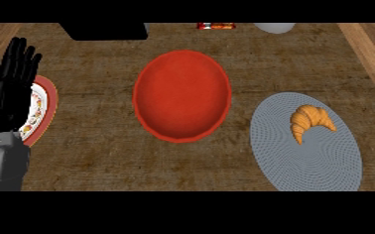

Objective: Pick the squash from the placemat and place it in the bowl

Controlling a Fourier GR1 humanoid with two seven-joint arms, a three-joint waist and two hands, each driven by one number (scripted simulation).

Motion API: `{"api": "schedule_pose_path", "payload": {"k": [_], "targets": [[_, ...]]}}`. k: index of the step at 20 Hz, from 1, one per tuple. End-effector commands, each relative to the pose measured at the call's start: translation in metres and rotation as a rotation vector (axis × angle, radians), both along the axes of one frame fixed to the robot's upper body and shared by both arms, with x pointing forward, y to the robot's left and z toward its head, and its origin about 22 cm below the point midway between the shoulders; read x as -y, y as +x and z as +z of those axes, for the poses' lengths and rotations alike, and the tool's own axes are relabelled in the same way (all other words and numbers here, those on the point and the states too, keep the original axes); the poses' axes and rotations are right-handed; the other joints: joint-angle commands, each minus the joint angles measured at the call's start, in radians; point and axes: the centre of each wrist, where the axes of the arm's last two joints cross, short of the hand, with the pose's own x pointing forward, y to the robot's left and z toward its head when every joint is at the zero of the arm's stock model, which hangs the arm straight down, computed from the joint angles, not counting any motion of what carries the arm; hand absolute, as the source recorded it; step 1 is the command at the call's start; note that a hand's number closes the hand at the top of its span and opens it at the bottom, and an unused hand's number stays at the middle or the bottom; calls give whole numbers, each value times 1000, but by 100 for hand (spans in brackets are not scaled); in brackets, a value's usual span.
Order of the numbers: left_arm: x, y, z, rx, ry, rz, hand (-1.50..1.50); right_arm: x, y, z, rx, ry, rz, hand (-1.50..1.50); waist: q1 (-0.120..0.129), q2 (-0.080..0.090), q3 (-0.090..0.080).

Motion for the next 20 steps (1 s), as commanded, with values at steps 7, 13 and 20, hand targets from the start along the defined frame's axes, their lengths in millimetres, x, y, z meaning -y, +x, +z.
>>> {"api": "schedule_pose_path", "payload": {"k": [7,13,20], "targets": [[1,4,8,-6,-7,-20,0,-94,-2,56,-45,162,144,150,17,3,0],[8,17,-2,-2,-7,-39,0,-154,39,79,-109,159,151,150,30,10,0],[-4,6,11,15,3,-28,0,-241,50,53,-203,120,194,150,27,7,1]]}}
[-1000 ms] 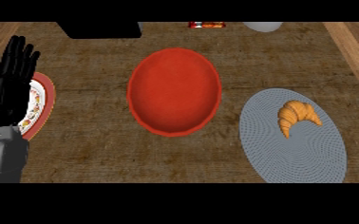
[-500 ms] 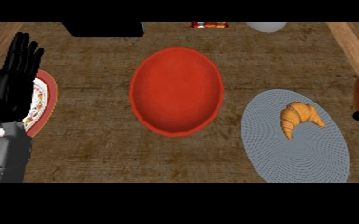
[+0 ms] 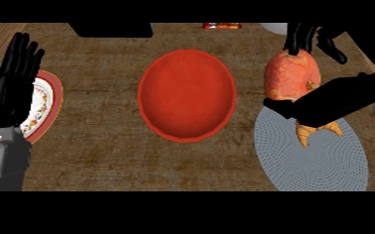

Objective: Pick the squash from the placemat and place it in the bowl

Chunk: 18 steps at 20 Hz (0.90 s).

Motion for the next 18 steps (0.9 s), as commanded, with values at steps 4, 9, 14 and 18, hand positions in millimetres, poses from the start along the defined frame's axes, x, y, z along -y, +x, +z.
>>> {"api": "schedule_pose_path", "payload": {"k": [4,9,14,18], "targets": [[8,3,15,-12,-11,-11,0,-74,24,-35,-91,-31,38,150,-2,1,1],[3,-7,-4,8,-15,1,0,-118,37,-64,-94,-73,20,150,1,2,1],[10,1,-14,5,-7,4,0,-131,47,-126,-100,-193,-44,150,-6,4,1],[4,3,7,9,-12,0,0,-123,69,-168,-196,-66,-186,-150,0,6,2]]}}
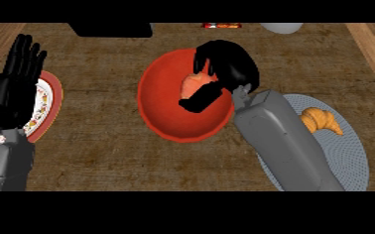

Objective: Pick the squash from the placemat and place it in the bowl

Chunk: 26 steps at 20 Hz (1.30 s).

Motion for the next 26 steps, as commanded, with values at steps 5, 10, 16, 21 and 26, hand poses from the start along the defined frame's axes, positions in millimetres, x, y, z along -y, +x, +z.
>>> {"api": "schedule_pose_path", "payload": {"k": [5,10,16,21,26], "targets": [[15,6,-7,-3,-2,-16,0,-17,17,-52,-76,246,-75,-150,12,3,1],[10,6,-10,7,9,-10,0,-4,24,-54,46,463,-96,-150,8,3,1],[6,9,-10,-6,7,20,0,40,36,-45,230,594,-246,-150,-17,-1,1],[-11,0,-7,8,5,27,0,110,31,-38,257,675,-370,-150,-28,-6,0],[0,-9,-5,7,-7,15,0,195,25,-55,280,739,-414,-150,-13,-5,1]]}}
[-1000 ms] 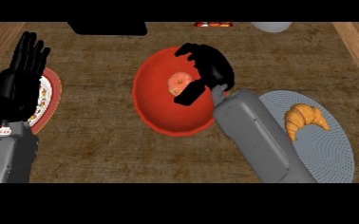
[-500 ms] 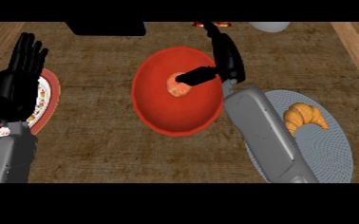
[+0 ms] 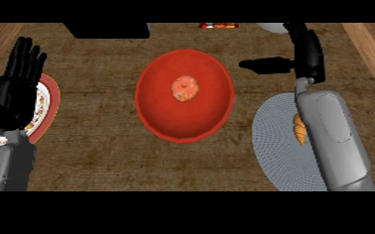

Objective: Pick the squash from the placemat and place it in the bowl

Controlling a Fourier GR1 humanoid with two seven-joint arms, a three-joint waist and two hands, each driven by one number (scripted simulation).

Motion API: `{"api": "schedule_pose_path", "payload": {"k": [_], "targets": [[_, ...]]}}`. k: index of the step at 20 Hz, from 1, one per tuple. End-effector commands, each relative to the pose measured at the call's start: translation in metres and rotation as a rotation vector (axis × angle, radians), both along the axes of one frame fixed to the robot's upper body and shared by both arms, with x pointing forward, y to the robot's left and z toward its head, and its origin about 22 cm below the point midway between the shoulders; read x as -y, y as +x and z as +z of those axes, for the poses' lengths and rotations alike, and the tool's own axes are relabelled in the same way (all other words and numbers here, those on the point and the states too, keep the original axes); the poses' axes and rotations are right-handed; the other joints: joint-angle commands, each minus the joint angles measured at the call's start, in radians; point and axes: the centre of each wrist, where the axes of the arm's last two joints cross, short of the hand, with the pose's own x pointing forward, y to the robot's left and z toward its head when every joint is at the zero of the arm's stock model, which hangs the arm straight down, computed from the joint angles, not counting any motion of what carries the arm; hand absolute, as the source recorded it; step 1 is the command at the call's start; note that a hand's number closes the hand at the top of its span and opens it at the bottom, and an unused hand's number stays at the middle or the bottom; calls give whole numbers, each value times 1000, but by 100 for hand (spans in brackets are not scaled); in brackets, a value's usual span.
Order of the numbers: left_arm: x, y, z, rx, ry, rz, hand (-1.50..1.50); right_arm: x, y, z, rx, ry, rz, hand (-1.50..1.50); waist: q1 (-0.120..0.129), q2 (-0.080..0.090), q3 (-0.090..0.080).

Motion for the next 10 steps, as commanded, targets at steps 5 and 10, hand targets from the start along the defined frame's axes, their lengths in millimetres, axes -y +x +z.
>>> {"api": "schedule_pose_path", "payload": {"k": [5,10], "targets": [[-7,-4,-3,0,3,-5,0,126,-16,4,77,96,-18,-150,2,2,0],[-3,-1,8,-1,4,-7,0,186,-34,-29,68,125,-15,-150,12,4,1]]}}
